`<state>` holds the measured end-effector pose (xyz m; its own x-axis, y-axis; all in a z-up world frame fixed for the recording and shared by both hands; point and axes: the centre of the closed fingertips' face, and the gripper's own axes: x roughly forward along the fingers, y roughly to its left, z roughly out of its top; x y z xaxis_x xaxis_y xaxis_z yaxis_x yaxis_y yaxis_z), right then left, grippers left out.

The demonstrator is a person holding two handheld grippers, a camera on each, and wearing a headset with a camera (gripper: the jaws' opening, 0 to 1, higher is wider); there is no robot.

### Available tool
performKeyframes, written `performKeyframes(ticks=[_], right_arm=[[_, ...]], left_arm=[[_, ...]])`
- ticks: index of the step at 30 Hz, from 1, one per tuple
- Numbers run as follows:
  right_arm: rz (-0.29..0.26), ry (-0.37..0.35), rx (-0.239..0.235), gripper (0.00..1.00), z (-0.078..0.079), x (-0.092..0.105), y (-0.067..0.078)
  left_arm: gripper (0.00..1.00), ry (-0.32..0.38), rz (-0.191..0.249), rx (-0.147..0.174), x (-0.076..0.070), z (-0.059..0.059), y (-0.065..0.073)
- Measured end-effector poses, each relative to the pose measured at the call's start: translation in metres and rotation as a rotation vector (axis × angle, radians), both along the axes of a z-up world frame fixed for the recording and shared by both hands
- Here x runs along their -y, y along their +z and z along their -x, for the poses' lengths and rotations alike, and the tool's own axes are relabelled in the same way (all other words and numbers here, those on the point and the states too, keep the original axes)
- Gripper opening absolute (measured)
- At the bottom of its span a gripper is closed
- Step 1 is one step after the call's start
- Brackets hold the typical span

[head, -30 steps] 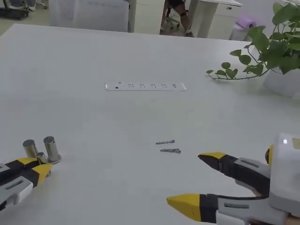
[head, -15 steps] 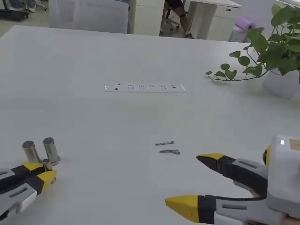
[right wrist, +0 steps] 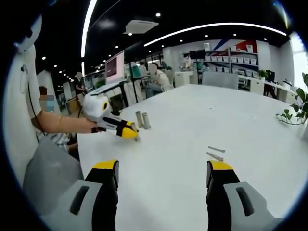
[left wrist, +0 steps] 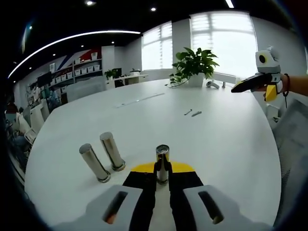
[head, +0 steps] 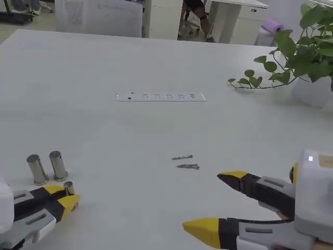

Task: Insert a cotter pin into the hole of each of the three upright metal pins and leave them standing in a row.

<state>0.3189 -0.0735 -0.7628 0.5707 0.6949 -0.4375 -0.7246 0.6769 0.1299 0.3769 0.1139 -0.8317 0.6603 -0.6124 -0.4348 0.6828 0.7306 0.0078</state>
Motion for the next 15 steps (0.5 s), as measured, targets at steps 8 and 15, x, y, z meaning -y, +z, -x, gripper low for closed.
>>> performKeyframes(ticks=[8,15], right_arm=[[0.005,0.002,0.004,0.76,0.004,0.004,0.001],[0.007,-0.004,0.002,0.76,0.007,0.008,0.000]], left_arm=[[0.07,-0.078,0.007,0.000,0.027,0.014,0.003],[0.07,-0.132,0.013,-0.002,0.047,0.022,0.006]])
